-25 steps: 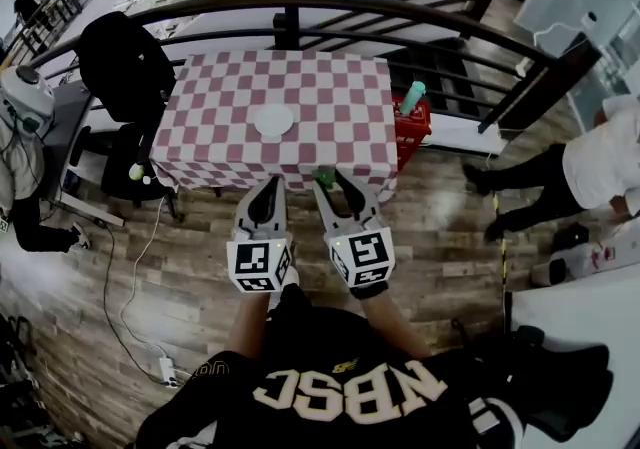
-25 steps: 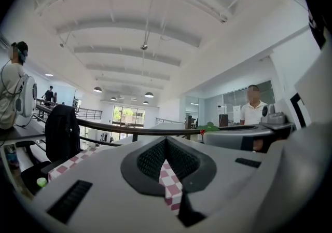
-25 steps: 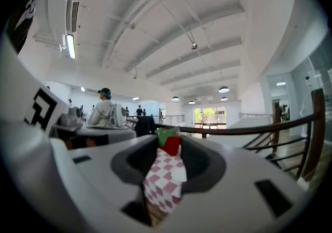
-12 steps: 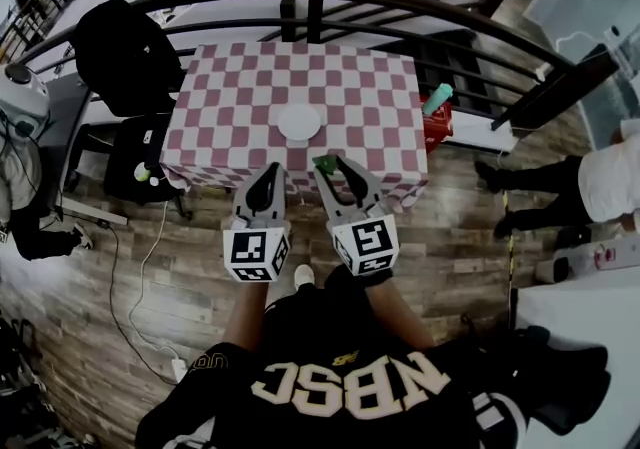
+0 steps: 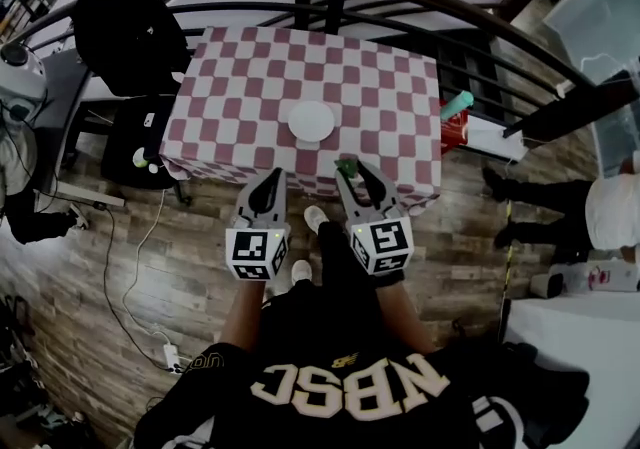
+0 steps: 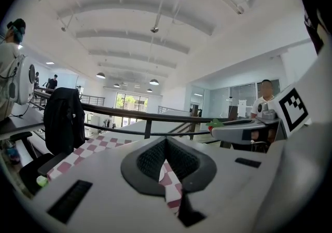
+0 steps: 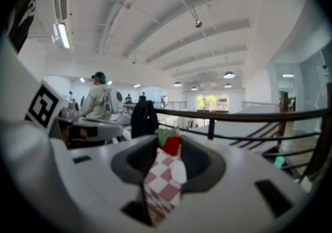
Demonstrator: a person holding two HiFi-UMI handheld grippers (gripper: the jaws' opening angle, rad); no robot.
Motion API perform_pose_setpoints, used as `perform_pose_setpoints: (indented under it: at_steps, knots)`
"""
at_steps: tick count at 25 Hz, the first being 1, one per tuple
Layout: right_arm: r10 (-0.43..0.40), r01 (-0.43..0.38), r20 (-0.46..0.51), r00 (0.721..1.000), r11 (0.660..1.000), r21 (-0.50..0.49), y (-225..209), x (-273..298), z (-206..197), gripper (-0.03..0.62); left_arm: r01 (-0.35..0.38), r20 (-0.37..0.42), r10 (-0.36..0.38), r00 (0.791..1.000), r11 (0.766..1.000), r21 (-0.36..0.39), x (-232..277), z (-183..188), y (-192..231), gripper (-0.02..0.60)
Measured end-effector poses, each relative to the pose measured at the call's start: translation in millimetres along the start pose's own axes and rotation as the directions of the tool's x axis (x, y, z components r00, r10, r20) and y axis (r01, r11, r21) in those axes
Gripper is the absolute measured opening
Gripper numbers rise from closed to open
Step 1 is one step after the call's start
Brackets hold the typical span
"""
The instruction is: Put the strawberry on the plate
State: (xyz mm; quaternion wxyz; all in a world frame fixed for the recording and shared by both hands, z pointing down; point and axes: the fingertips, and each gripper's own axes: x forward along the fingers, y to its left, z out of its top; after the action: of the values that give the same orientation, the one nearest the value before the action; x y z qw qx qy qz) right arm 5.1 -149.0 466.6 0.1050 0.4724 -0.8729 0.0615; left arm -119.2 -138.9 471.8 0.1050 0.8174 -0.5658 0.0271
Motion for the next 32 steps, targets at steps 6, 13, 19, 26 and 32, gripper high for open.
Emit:
perform_pose_setpoints:
  at_steps: [6, 13, 19, 26, 32]
  knots:
    - [0.073, -0.076, -0.118, 0.990, 0.997, -0.025, -36, 37, -29, 0.147, 0.006, -0.111, -0.010, 0.994, 0.999, -0.034, 42, -29, 16, 0.015]
    - [0.190, -0.231, -0.285, 0.939, 0.966, -0.116, -66, 101, -69, 0.147, 0.007, -0.218, -0.017, 0.976, 0.999, -0.047, 90, -62, 45, 0.015]
    - [0.281, -0.389, -0.419, 0.863, 0.900, -0.197, -76, 156, -102, 0.147, 0.000, -0.299, -0.013, 0.954, 0.999, -0.043, 123, -83, 64, 0.015]
    - [0.331, -0.481, -0.518, 0.789, 0.857, -0.185, -81, 211, -153, 0.147, -0.010, -0.392, -0.005, 0.920, 0.999, -0.036, 156, -122, 75, 0.015]
    - [0.336, -0.520, -0.586, 0.737, 0.836, -0.174, -73, 252, -200, 0.147, -0.008, -0.439, -0.025, 0.898, 0.997, -0.072, 177, -152, 77, 0.015]
